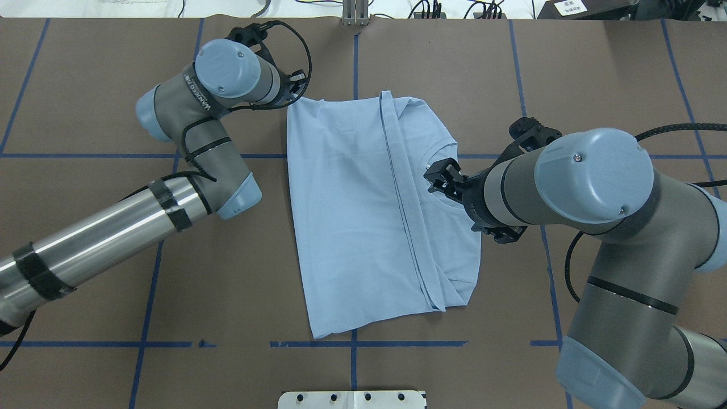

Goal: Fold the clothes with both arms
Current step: 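Rotate the shirt square with the right gripper while the left gripper pulls its far corner, then move the right gripper to the shirt edge nearest the robot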

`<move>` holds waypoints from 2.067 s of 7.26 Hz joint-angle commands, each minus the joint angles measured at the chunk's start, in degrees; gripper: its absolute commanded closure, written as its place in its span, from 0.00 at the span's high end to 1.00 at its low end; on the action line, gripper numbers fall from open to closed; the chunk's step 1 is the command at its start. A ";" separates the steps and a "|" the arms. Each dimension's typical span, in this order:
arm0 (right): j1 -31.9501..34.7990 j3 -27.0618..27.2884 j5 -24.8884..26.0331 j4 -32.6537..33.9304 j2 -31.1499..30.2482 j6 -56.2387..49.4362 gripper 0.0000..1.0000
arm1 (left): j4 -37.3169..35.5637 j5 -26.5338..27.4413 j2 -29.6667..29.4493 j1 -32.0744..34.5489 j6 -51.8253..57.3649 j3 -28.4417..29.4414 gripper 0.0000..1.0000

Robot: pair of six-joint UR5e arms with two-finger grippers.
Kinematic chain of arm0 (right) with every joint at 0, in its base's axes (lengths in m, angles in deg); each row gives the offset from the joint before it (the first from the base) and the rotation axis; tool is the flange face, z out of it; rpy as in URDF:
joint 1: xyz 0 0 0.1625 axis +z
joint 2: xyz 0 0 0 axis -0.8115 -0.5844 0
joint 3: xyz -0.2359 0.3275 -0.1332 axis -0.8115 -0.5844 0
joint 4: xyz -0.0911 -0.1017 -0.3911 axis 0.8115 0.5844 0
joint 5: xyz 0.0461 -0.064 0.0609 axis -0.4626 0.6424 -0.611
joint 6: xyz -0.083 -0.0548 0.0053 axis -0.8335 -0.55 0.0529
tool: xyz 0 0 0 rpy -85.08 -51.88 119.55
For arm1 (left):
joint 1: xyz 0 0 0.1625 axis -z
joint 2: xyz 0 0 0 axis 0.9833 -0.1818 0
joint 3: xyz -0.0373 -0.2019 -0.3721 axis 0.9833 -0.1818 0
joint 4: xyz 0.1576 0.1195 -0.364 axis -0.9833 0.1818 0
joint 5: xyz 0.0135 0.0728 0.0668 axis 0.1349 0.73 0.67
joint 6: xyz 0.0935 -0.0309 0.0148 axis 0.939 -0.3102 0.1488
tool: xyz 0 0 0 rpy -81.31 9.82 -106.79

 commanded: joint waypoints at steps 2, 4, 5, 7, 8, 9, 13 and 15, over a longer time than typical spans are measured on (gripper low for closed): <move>-0.04 0.31 0.45 -0.07 0.39 0.05 1.00 | 11.25 1.63 -3.06 0.52 0.28 12.74 0.00; -0.04 0.22 1.58 -0.07 0.48 -0.03 1.00 | 12.76 2.42 -3.06 1.40 2.20 14.86 0.00; -0.04 0.22 2.20 -0.07 0.39 -0.12 1.00 | 15.39 2.42 -2.98 1.40 2.30 16.71 0.00; -0.12 -0.22 2.12 -0.07 0.31 -0.47 1.00 | 15.77 2.42 -3.06 1.40 2.48 16.91 0.43; -0.65 -0.22 2.03 -0.07 0.31 -0.65 1.00 | 15.59 2.34 -2.89 1.40 2.31 14.99 0.50; -2.65 -0.83 2.21 0.01 0.31 -1.61 1.00 | 13.76 1.73 -1.76 1.32 1.96 8.45 0.51; -8.01 -6.44 7.71 -0.07 1.01 -23.26 0.80 | 3.37 -4.51 15.98 1.05 2.57 -18.58 0.51; -16.51 -8.03 21.63 -0.16 0.49 -37.66 0.57 | 3.37 -4.43 16.36 0.96 2.57 -18.69 0.51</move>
